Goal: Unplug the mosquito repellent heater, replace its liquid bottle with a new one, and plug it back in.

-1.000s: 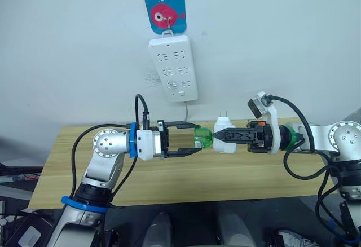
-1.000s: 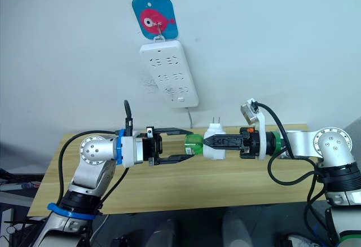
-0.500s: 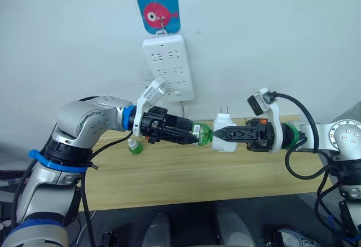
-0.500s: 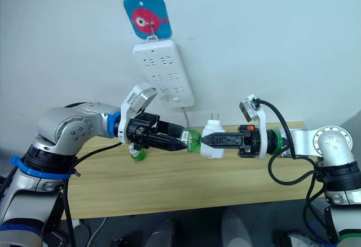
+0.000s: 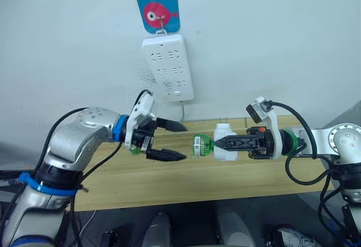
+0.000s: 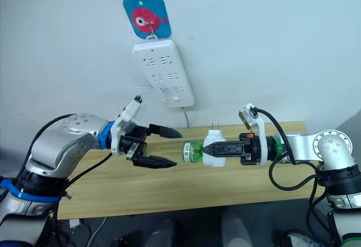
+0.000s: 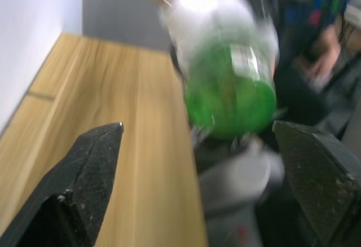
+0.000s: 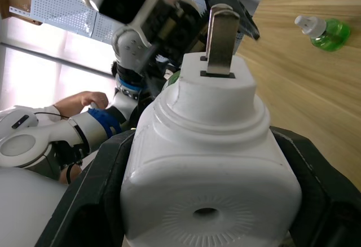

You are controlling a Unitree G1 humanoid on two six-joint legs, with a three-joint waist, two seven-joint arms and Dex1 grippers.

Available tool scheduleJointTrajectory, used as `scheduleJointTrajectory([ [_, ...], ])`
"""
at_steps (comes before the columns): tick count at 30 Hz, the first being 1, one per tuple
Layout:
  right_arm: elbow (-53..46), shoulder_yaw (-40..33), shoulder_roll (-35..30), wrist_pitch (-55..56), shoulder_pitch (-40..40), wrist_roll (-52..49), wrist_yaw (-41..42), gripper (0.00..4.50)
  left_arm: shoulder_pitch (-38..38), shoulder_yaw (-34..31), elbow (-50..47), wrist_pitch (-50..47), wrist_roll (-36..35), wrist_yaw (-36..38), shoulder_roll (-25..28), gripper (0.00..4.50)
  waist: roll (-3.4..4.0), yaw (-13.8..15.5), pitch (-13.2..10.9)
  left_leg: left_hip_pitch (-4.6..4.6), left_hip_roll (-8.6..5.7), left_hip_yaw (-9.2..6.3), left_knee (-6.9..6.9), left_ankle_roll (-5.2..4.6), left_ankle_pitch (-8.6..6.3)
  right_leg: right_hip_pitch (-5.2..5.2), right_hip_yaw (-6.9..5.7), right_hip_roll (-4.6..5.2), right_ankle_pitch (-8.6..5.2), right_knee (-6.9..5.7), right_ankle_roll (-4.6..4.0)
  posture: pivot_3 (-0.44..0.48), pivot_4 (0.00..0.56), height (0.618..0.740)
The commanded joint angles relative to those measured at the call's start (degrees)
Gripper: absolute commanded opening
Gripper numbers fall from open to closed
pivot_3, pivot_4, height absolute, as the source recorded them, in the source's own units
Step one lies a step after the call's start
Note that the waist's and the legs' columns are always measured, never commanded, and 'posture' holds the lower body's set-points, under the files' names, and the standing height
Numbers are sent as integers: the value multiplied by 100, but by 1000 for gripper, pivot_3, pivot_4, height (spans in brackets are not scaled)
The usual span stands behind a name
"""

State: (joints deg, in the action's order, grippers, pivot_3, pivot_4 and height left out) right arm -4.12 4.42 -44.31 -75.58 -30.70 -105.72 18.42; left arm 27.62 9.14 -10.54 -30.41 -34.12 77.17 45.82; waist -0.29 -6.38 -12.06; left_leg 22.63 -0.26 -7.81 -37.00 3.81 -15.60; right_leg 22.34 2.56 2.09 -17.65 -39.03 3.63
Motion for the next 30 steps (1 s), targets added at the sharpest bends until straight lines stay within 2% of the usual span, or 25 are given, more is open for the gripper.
scheduleJointTrajectory([
  [1, -130, -78, -6, 18, -68, -94, 52, 3055, -372, -193, -279, 997, 312, 32, -167, 4500, -1, 20, 0, 2, 0, -1, -1, 0, 0, 0, -1, 1, 0, 1, 0, -118, 196, 734],
  [4, -137, -84, -1, 28, -62, -90, 51, 3055, -621, -342, -282, 1691, 510, -302, -581, 4500, -4, 78, -2, 7, -5, 0, -6, 0, 0, 0, 0, 9, 1, 3, 1, -118, 196, 734],
  [7, -155, -83, 1, 37, -51, -112, 41, 3055, -660, -458, -39, 3262, 1078, -626, -1165, 4500, -4, 150, -2, 7, -5, 0, -11, 0, 0, -1, -1, 9, 3, 0, 2, -121, 195, 734],
  [9, -170, -80, -2, 33, -46, -119, 45, 3055, -709, -486, 69, 3987, 1287, -678, -1399, 4500, -5, 164, -1, 7, -5, 0, -14, 0, 0, -2, -2, 9, 4, 1, 2, -121, 195, 734],
  [19, -128, -38, 47, 34, -130, -109, 35, 3055, -724, -191, 290, 5083, 1481, -581, -1675, 4500, -5, 145, -1, 6, -6, 1, -13, -1, 0, -2, 0, 8, 5, -1, 2, -120, 194, 734],
  [22, -128, -39, 44, 33, -136, -110, 30, 3055, -677, -152, 348, 5112, 1428, -566, -1691, 3869, -5, 140, -1, 5, -6, 0, -14, -1, 0, -3, -1, 8, 5, -3, 2, -123, 194, 734],
  [27, -149, -39, 33, 58, -117, -116, 15, 3055, -643, -102, 325, 5060, 1414, -555, -1643, 2294, -5, 133, -1, 6, -5, -1, -12, -1, 0, -2, -3, 7, 5, -2, 2, -125, 193, 734],
  [30, -179, -44, 10, 61, -91, -109, 14, 3054, -486, -151, 105, 4499, 1301, -735, -1561, 2238, -5, 131, -1, 6, -5, -3, -13, -1, 0, -2, -4, 7, 5, -2, 2, -127, 193, 734],
])
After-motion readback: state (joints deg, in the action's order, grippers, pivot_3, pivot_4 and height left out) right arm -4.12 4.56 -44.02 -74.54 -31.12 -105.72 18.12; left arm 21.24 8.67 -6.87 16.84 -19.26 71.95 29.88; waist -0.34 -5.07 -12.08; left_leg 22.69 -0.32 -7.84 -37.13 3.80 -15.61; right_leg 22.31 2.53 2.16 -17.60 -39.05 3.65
